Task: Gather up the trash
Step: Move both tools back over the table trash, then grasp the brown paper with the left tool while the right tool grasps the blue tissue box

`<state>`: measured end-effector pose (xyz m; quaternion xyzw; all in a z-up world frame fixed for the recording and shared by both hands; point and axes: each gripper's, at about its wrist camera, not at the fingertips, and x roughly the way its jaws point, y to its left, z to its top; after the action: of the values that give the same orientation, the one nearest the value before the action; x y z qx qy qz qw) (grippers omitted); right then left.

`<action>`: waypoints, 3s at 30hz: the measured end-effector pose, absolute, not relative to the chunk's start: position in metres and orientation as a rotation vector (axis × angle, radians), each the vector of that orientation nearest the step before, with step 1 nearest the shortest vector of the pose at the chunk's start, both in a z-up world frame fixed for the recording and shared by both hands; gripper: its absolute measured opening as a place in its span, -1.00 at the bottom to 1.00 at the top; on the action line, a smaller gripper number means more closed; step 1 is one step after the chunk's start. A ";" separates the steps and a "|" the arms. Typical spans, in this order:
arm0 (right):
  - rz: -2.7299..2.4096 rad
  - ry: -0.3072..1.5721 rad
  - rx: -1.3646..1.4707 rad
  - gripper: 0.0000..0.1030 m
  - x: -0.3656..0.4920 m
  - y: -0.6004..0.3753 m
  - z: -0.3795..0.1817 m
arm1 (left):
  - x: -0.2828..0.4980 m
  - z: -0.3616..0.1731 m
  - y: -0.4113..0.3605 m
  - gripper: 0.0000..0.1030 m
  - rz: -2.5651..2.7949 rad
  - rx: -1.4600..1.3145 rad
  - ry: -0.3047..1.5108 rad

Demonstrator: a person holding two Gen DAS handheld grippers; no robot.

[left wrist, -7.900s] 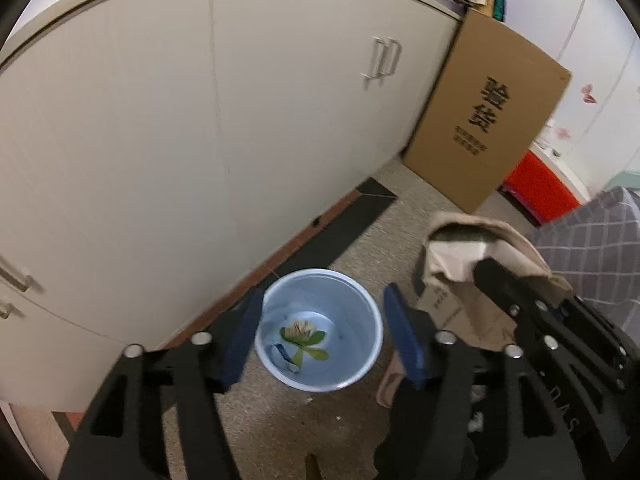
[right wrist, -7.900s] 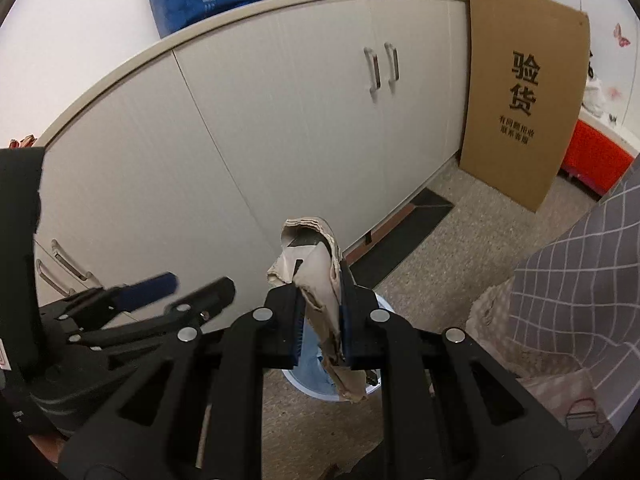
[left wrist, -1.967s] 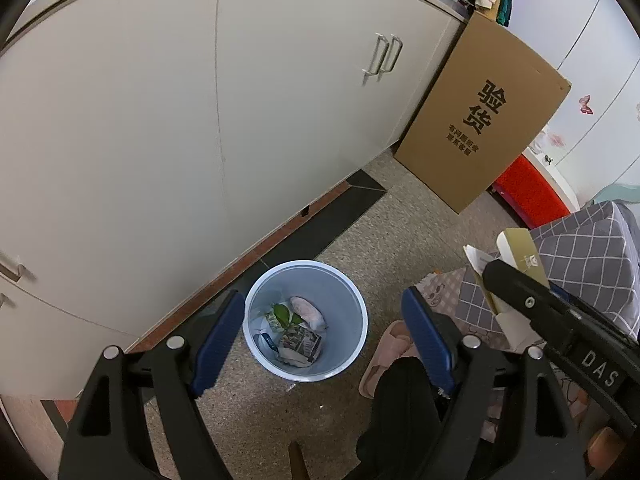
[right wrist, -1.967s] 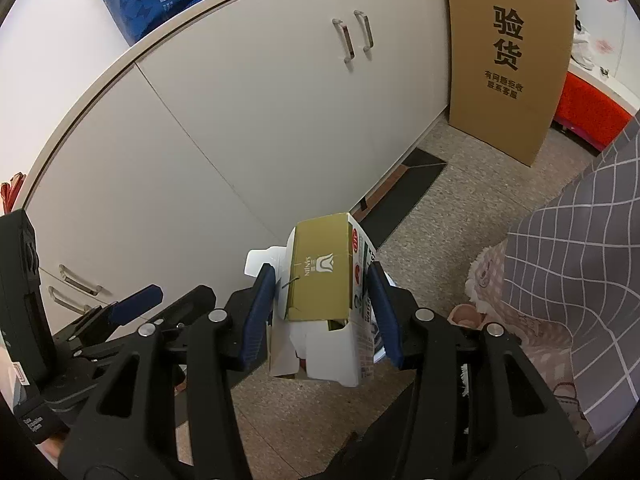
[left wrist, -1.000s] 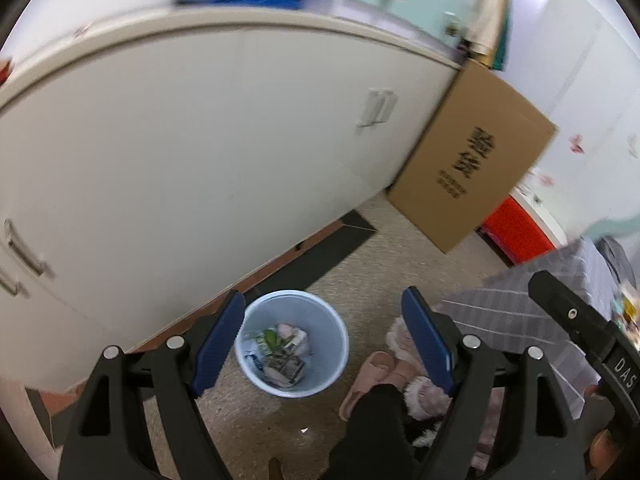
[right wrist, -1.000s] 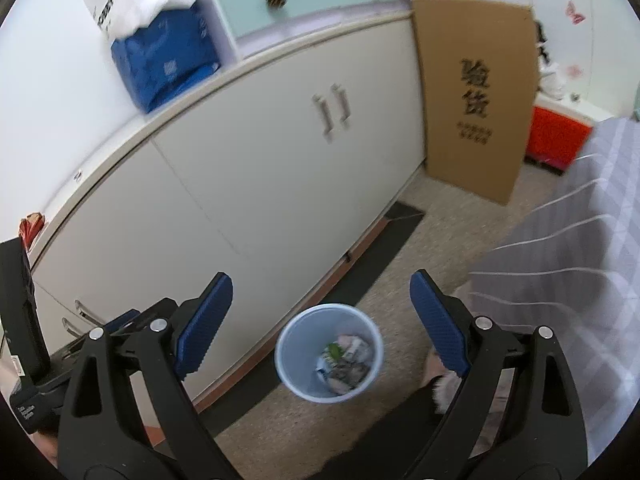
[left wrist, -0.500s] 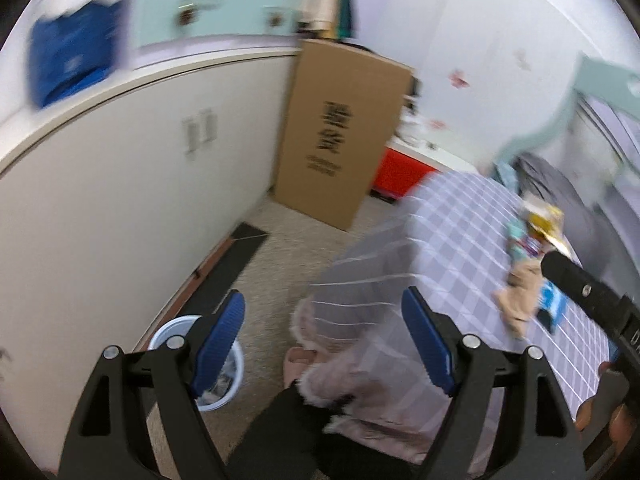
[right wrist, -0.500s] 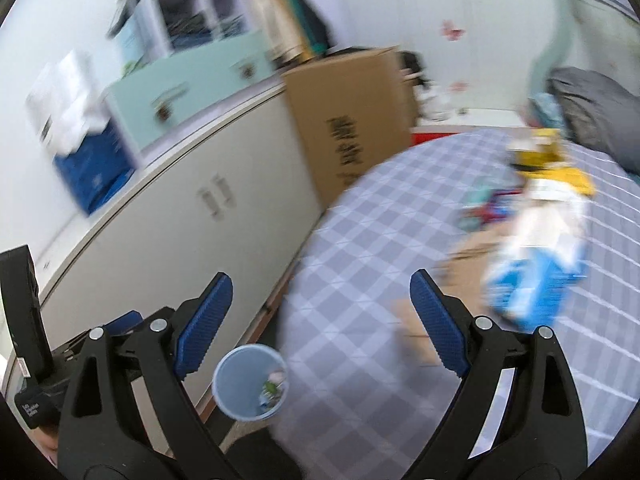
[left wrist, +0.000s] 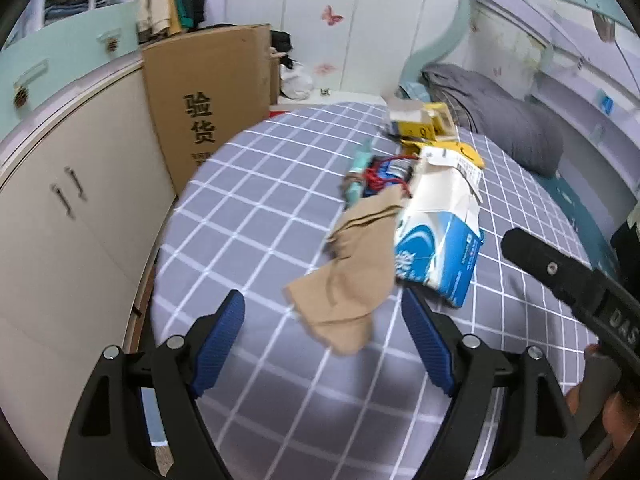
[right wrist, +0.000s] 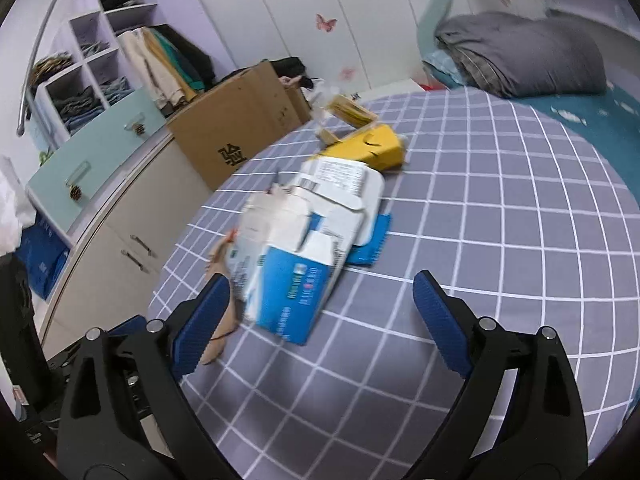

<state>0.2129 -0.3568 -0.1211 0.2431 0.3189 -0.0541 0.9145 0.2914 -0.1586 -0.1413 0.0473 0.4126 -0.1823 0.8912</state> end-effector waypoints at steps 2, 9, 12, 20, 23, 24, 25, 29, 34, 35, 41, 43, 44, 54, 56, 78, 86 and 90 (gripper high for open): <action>-0.114 0.663 0.512 0.78 0.215 -0.359 -0.125 | 0.297 -0.147 -0.168 0.47 -0.380 0.124 0.874; -0.112 0.700 0.561 0.80 0.228 -0.354 -0.136 | 0.308 -0.161 -0.171 -0.91 -0.402 0.167 0.917; -0.114 0.705 0.555 0.80 0.236 -0.347 -0.136 | 0.307 -0.148 -0.151 -0.92 -0.397 0.085 0.879; -0.169 0.754 0.485 0.80 0.258 -0.328 -0.142 | 0.307 -0.121 -0.108 -0.92 -0.326 -0.029 0.795; -0.178 0.769 0.449 0.33 0.261 -0.323 -0.142 | 0.306 -0.116 -0.099 -0.92 -0.327 -0.048 0.785; -0.166 0.771 0.443 0.18 0.262 -0.322 -0.142 | 0.305 -0.115 -0.097 -0.92 -0.332 -0.055 0.784; -0.170 0.771 0.430 0.18 0.262 -0.321 -0.141 | 0.304 -0.114 -0.094 -0.92 -0.337 -0.061 0.782; -0.199 0.737 0.389 0.10 0.251 -0.317 -0.133 | 0.298 -0.110 -0.086 -0.92 -0.352 -0.083 0.771; -0.199 0.698 0.389 -0.01 0.236 -0.316 -0.118 | 0.290 -0.103 -0.074 -0.92 -0.362 -0.104 0.746; -0.191 0.689 0.383 -0.01 0.232 -0.313 -0.114 | 0.287 -0.101 -0.070 -0.92 -0.362 -0.111 0.740; -0.115 0.653 0.384 -0.74 0.222 -0.294 -0.091 | 0.276 -0.088 -0.045 -0.92 -0.350 -0.146 0.705; -0.134 0.659 0.332 -0.75 0.225 -0.285 -0.086 | 0.272 -0.084 -0.035 -0.92 -0.344 -0.158 0.694; -0.138 0.671 0.310 -0.75 0.226 -0.280 -0.086 | 0.271 -0.084 -0.030 -0.92 -0.344 -0.163 0.693; -0.068 0.630 0.350 -0.75 0.214 -0.263 -0.082 | 0.261 -0.092 0.003 -0.92 -0.321 -0.187 0.701; -0.035 0.596 0.336 -0.79 0.211 -0.252 -0.068 | 0.259 -0.092 0.009 -0.92 -0.315 -0.201 0.696; -0.096 0.818 0.244 -0.08 0.234 -0.222 -0.138 | 0.254 -0.124 0.071 -0.92 -0.262 -0.286 0.741; -0.026 0.753 0.200 -0.48 0.228 -0.201 -0.121 | 0.253 -0.124 0.081 -0.92 -0.251 -0.300 0.732; 0.044 0.722 0.219 -0.49 0.229 -0.184 -0.105 | 0.250 -0.124 0.093 -0.92 -0.240 -0.311 0.723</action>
<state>0.2290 -0.1842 -0.1045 0.1068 0.3524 0.0213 0.9295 0.2503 0.0927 -0.1237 -0.1510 0.3515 -0.1167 0.9165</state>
